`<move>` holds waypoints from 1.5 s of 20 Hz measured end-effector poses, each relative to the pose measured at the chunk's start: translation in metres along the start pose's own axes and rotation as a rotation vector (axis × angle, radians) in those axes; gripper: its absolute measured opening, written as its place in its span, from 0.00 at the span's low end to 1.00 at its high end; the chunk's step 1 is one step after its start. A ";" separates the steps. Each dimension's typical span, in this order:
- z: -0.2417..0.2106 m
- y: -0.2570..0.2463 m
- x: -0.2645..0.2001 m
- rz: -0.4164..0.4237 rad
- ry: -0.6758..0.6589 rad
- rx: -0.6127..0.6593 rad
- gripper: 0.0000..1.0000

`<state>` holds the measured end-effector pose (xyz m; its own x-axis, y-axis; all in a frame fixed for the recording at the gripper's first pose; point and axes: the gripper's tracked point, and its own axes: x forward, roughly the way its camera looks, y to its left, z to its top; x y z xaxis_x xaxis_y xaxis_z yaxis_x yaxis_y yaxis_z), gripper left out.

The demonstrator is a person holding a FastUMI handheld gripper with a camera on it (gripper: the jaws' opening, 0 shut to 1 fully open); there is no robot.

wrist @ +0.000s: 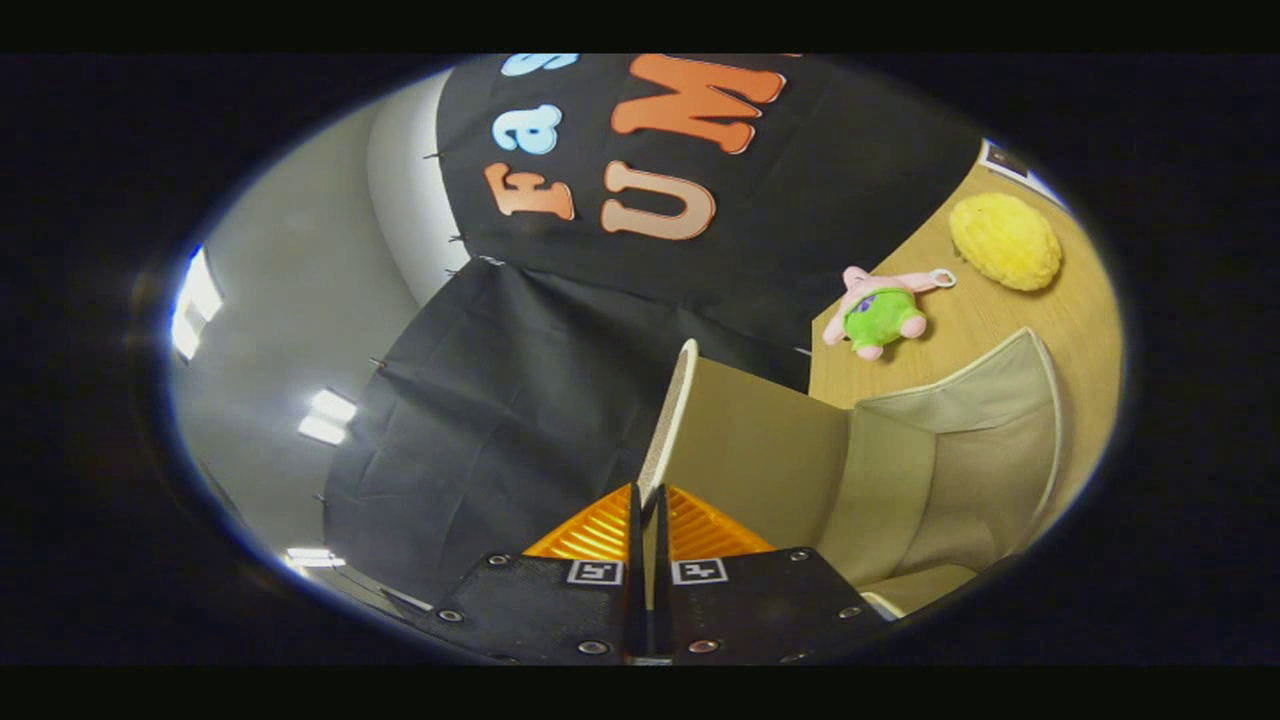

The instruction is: Open the storage box then place both shoes into the box .Put the left shoe in first, then the right shoe, with the right side of both shoes facing outward in a uniform manner.

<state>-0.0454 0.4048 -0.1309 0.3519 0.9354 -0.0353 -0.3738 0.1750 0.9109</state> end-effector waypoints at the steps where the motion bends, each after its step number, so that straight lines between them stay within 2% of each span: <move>1: -0.001 0.003 0.007 -0.020 -0.008 -0.025 0.03; 6: -0.017 0.021 0.041 -0.096 -0.001 -0.168 0.04; 9: -0.031 0.028 0.064 -0.114 0.032 -0.200 0.05; 11: -0.041 0.027 0.075 -0.135 0.066 -0.244 0.10; 13: -0.044 0.025 0.075 -0.146 0.069 -0.266 0.27; 14: -0.042 0.023 0.073 -0.162 0.063 -0.276 0.52; 17: -0.023 0.005 0.064 -0.236 0.025 -0.318 0.95; 18: -0.018 0.002 0.055 -0.255 0.012 -0.325 0.98; 25: 0.037 -0.041 -0.006 -0.422 -0.111 -0.378 0.98; 30: 0.082 -0.082 -0.072 -0.595 -0.197 -0.438 0.98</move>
<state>0.0299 0.2976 -0.1692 0.7316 0.5805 -0.3575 -0.3653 0.7766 0.5133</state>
